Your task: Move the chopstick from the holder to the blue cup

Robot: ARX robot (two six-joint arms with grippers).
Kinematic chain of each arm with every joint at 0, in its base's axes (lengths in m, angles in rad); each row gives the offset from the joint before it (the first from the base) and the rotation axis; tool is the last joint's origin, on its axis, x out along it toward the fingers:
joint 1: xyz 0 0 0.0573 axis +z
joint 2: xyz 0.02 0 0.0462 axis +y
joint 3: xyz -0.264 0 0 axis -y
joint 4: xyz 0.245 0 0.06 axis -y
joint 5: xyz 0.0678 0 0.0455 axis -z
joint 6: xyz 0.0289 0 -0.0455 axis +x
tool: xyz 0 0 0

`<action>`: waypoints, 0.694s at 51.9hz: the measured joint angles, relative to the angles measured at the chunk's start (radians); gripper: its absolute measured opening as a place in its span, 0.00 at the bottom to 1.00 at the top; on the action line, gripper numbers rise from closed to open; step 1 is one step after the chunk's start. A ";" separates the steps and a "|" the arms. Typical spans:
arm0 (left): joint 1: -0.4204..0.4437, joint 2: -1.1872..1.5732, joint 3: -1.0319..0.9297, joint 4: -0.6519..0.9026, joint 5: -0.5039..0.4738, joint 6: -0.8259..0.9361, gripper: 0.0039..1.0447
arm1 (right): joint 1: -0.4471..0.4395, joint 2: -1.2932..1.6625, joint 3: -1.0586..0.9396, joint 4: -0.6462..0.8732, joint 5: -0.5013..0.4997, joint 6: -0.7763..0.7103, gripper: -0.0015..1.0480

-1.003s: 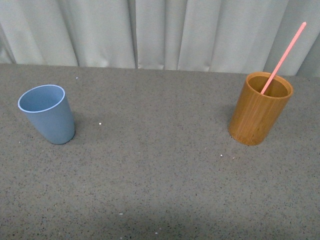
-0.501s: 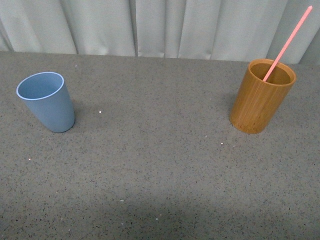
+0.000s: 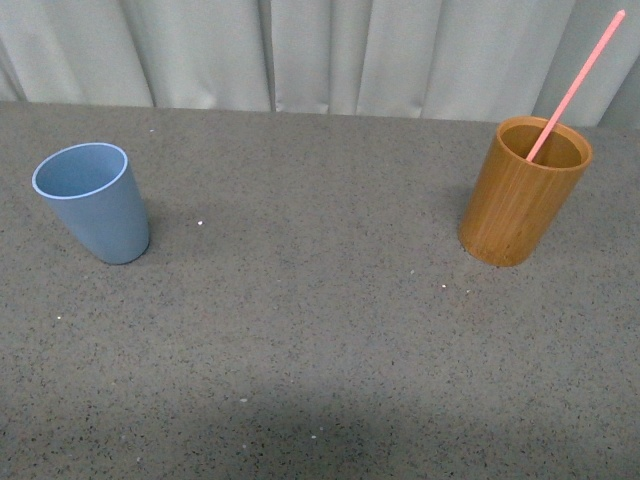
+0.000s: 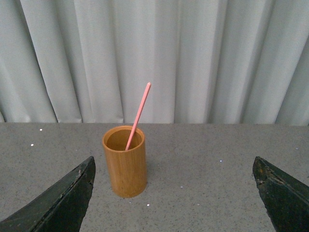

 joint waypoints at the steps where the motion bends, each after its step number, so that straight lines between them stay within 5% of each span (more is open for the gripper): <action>1: 0.000 0.013 0.000 0.002 0.000 -0.035 0.94 | 0.000 0.000 0.000 0.000 0.000 0.000 0.91; 12: -0.015 0.233 0.002 0.211 -0.029 -0.266 0.94 | 0.000 0.000 0.000 0.000 0.000 0.000 0.91; 25: -0.039 0.559 0.052 0.448 -0.041 -0.285 0.94 | 0.000 0.000 0.000 0.000 0.000 0.000 0.91; 36: -0.070 0.810 0.135 0.483 -0.077 -0.290 0.94 | 0.000 0.000 0.000 0.000 0.000 0.000 0.91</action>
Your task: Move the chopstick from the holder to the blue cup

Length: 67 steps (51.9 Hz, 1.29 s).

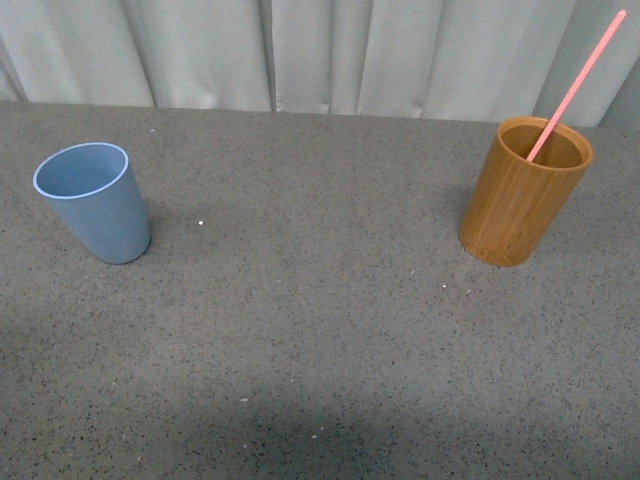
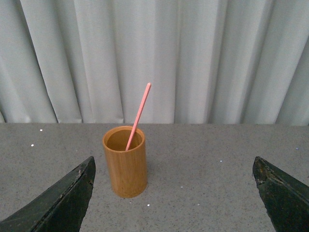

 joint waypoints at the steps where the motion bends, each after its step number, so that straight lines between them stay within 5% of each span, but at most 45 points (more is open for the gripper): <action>1: -0.002 0.011 0.005 0.000 0.001 0.001 0.94 | 0.000 0.000 0.000 0.000 0.000 0.000 0.91; 29: -0.031 0.406 0.212 0.024 0.075 -0.034 0.94 | 0.000 0.000 0.000 0.000 0.000 0.000 0.91; 67: -0.026 0.576 0.345 0.045 0.032 -0.052 0.94 | 0.000 0.000 0.000 0.000 0.000 0.000 0.91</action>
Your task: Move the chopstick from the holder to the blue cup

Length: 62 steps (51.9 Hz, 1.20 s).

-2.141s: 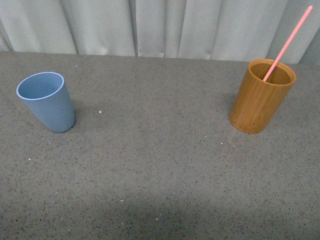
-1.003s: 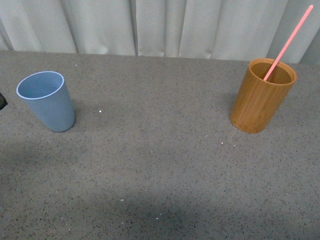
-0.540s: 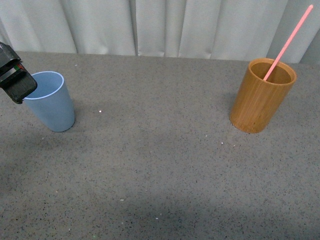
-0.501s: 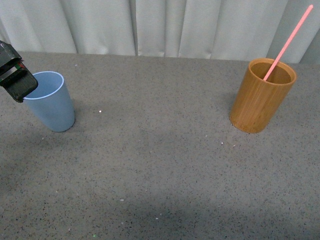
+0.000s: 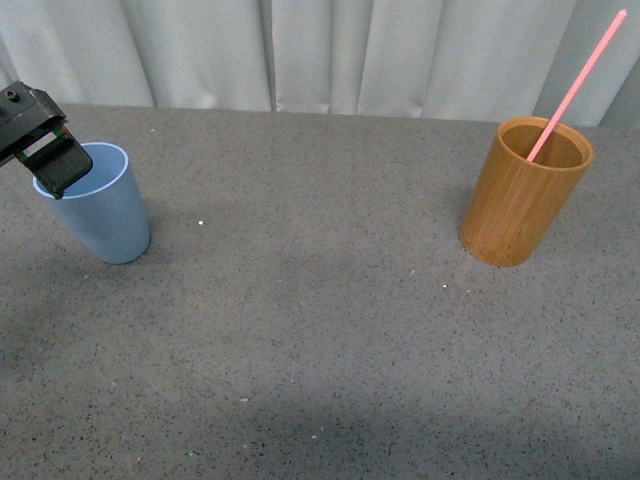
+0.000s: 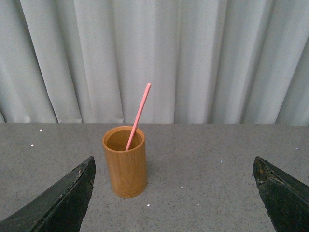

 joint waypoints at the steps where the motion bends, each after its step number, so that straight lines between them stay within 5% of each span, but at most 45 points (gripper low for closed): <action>1: 0.000 0.006 0.002 0.000 0.000 0.000 0.94 | 0.000 0.000 0.000 0.000 0.000 0.000 0.91; 62: 0.031 0.179 0.106 0.013 -0.026 0.000 0.94 | 0.000 0.000 0.000 0.000 0.000 0.000 0.91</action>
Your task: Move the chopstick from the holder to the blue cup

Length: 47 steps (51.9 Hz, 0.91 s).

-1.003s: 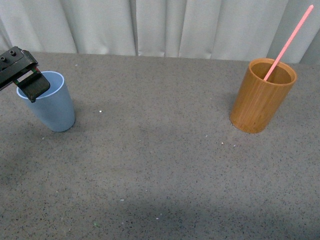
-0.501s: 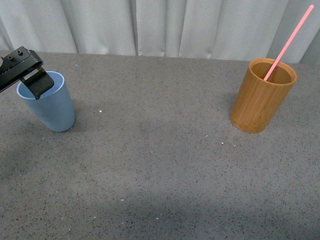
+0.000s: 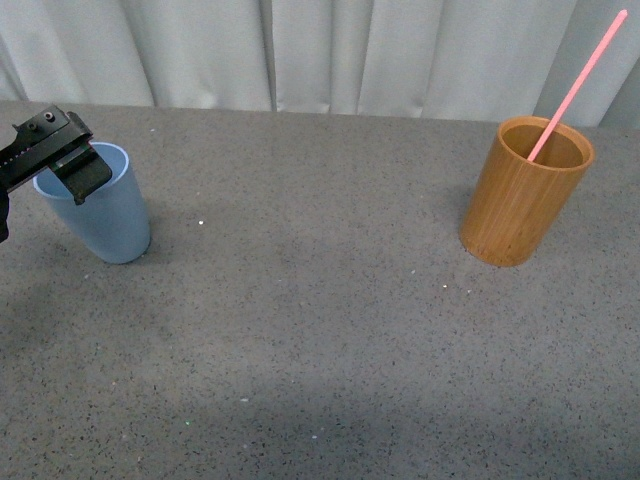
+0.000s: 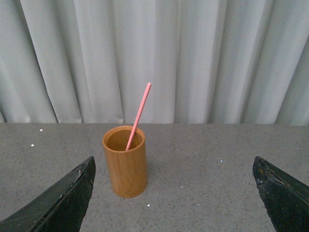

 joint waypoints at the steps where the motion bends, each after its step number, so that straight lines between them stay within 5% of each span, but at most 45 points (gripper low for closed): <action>1: 0.000 0.002 0.003 -0.002 0.000 0.000 0.94 | 0.000 0.000 0.000 0.000 0.000 0.000 0.91; 20: 0.000 0.019 0.014 -0.035 -0.011 0.000 0.94 | 0.000 0.000 0.000 0.000 0.000 0.000 0.91; 37: -0.003 0.023 0.021 -0.037 -0.016 0.001 0.52 | 0.000 0.000 0.000 0.000 0.000 0.000 0.91; 47: -0.011 0.047 0.032 -0.025 -0.003 0.000 0.18 | 0.000 0.000 0.000 0.000 0.000 0.000 0.91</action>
